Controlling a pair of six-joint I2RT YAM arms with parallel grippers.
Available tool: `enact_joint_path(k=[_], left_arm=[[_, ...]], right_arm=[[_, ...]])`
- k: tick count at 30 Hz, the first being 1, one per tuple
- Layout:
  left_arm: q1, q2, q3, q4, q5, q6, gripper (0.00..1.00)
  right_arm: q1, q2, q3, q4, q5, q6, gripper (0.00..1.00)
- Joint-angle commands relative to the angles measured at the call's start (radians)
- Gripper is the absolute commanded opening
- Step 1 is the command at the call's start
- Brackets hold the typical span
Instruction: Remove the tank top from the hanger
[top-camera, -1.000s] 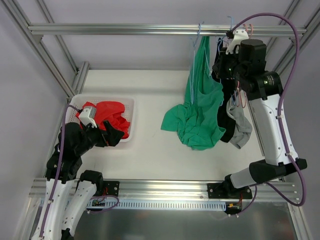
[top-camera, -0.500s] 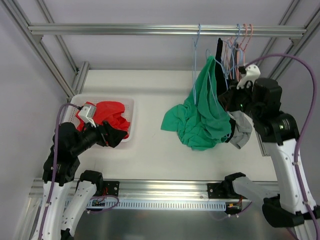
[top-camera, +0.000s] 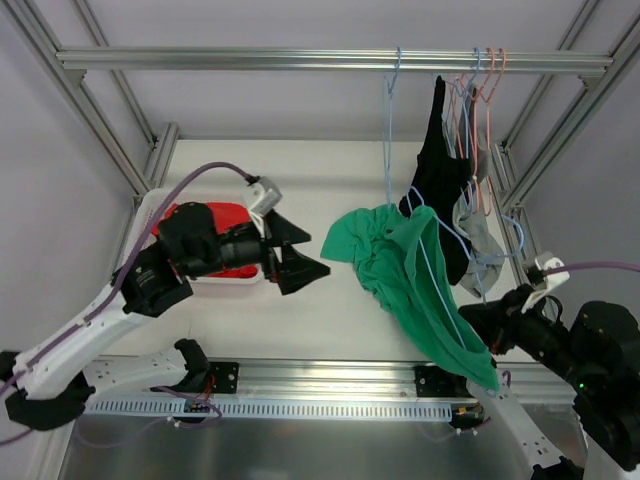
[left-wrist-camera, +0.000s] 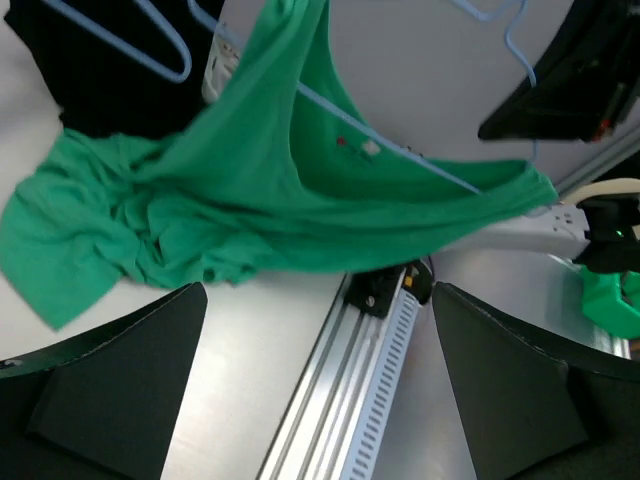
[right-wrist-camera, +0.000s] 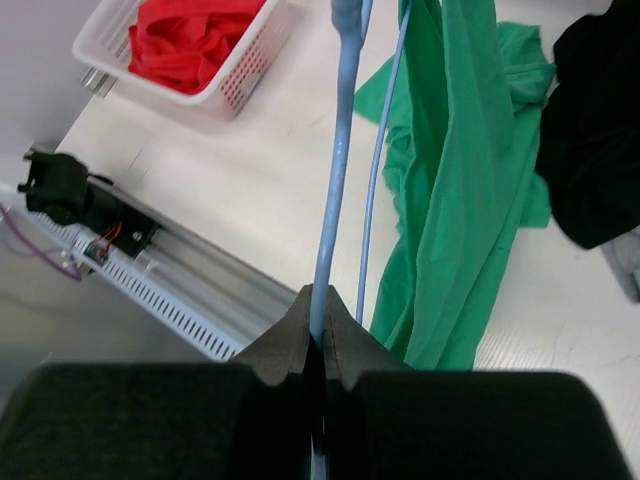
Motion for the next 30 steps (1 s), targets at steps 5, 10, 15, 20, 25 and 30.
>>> enact_joint_path(k=[5, 10, 15, 20, 25, 30], left_arm=[[-0.396, 0.28, 0.267, 0.172, -0.493, 0.267, 0.99], [-0.424, 0.452, 0.399, 0.219, -0.417, 0.32, 0.95], [-0.428, 0.537, 0.444, 0.261, -0.42, 0.34, 0.82], [-0.428, 0.554, 0.448, 0.278, -0.418, 0.369, 0.27], [-0.43, 0.468, 0.372, 0.279, -0.565, 0.352, 0.0], [-0.431, 0.256, 0.228, 0.276, -0.977, 0.254, 0.0]], right_arm=[[0.003, 0.001, 0.222, -0.253, -0.193, -0.074, 0.0], [0.032, 0.015, 0.313, -0.237, -0.264, -0.066, 0.0], [0.045, 0.034, 0.353, -0.212, -0.336, -0.065, 0.0], [0.046, 0.043, 0.36, -0.207, -0.321, -0.068, 0.01], [0.049, 0.057, 0.336, -0.209, -0.241, -0.083, 0.0], [0.06, 0.069, 0.275, -0.184, -0.327, -0.118, 0.0]])
